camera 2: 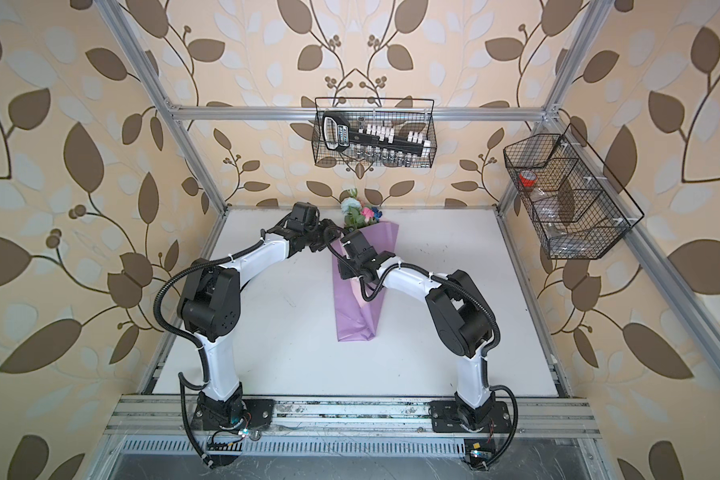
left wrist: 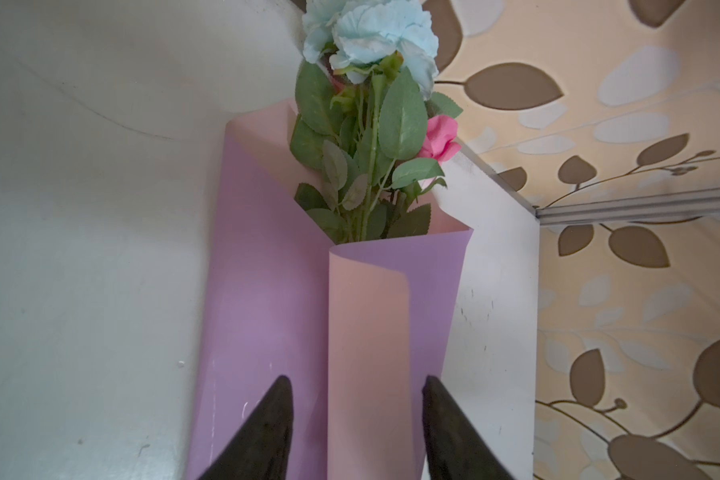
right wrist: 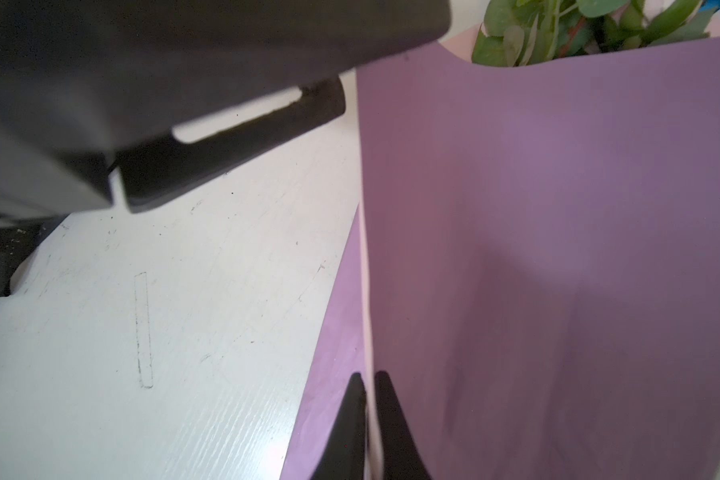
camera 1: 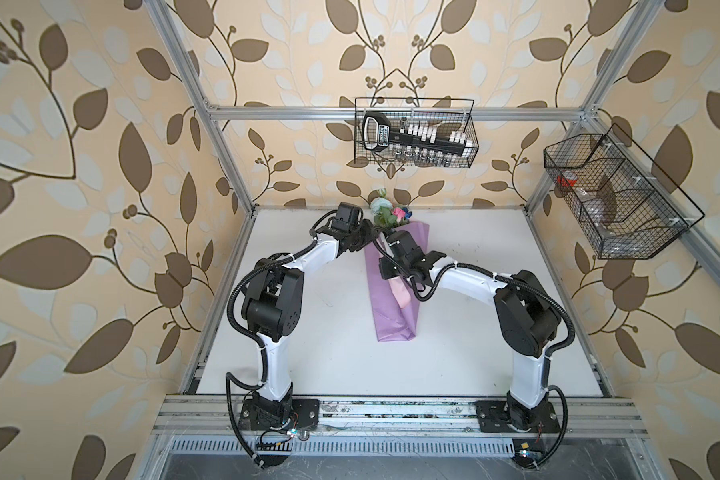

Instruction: Tie the bouquet of fake flowers

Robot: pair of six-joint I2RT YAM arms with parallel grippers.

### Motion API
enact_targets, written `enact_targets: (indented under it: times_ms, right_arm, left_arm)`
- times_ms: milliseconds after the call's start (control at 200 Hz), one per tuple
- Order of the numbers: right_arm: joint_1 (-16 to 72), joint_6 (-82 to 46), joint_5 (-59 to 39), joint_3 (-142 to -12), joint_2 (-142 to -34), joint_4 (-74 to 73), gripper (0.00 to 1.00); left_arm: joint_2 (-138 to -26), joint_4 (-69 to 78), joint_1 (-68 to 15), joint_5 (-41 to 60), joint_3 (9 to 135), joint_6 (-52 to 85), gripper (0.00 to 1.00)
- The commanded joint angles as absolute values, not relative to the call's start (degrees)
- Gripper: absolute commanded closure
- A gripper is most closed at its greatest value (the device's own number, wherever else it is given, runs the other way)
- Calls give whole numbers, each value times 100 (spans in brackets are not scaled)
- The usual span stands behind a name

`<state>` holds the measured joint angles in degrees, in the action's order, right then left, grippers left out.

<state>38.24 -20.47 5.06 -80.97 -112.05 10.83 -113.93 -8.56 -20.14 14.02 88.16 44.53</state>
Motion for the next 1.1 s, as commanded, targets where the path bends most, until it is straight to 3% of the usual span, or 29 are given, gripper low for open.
enact_targets:
  times_ms: [0, 200, 340, 590, 710, 860, 960, 1095]
  right_arm:
    - [3876, -1977, 437, -8061, -11254, 1072, 88]
    - [3876, -2037, 170, -7995, -11060, 1156, 73]
    - [3870, -2214, -326, -7852, -10700, 1194, 62]
    - [3706, -2788, -907, -6613, -9337, 1054, 56]
    - [3747, -2855, -649, -5395, -8336, 569, 47]
    - [4204, -2805, 524, -4043, -7292, 292, 37]
    - [4748, -2888, 1259, -3600, -7126, 337, 37]
    - [5060, -3100, 1017, -3354, -7252, -107, 43]
  left_arm:
    - [-11606, -967, -1969, 1623, 9152, 4338, 68]
    - [-11827, -768, -1869, 1825, 9233, 4245, 100]
    - [-11942, -604, -1720, 2066, 9272, 4127, 100]
    - [-11938, -303, -1556, 2702, 9190, 3909, 100]
    - [-11899, -172, -1556, 2829, 9147, 3979, 100]
    - [-11879, -184, -1556, 2856, 9167, 3990, 100]
    - [-11882, -217, -1556, 2856, 9158, 3977, 100]
    - [-11900, -236, -1556, 2840, 9141, 3955, 100]
